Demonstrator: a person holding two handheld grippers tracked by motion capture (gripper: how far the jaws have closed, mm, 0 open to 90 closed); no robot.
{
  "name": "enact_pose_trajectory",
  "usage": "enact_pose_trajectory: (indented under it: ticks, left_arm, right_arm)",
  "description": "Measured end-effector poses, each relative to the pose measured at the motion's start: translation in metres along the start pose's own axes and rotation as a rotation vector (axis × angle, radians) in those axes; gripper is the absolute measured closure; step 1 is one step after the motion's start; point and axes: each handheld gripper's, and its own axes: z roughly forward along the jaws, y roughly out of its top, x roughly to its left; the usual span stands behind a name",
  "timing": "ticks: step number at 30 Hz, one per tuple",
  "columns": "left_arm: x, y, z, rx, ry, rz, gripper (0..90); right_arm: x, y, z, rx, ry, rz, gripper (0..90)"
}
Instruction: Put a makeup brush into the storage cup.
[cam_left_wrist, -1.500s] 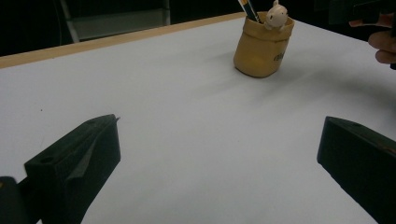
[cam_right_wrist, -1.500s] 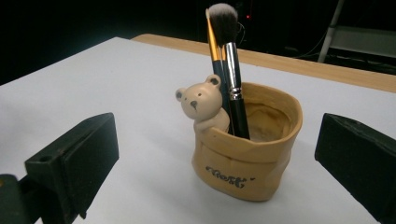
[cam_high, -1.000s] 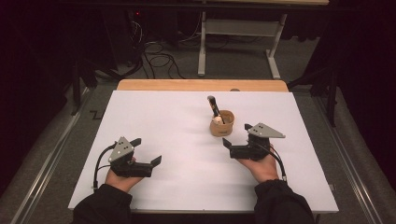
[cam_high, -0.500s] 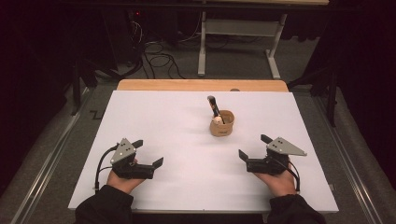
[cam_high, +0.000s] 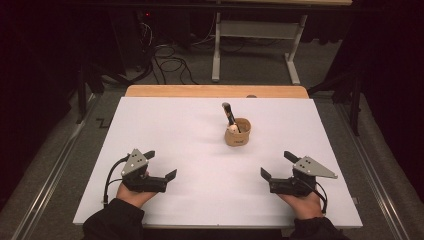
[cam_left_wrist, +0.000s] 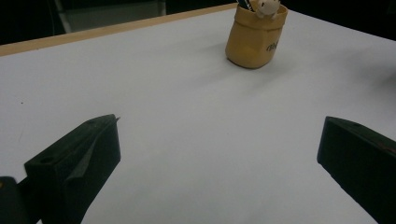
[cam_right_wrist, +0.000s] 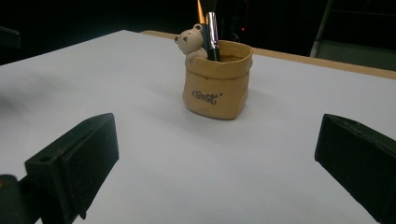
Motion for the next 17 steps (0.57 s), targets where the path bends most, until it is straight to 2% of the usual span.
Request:
enact_pose_trajectory:
  ticks: [17]
  left_arm:
    - [0.0018,0.0002,-0.0012,-0.005,0.005,-0.006,0.2]
  right_arm:
    - [-0.0026,-0.0023,0.0015,0.006,-0.007,0.006,0.4]
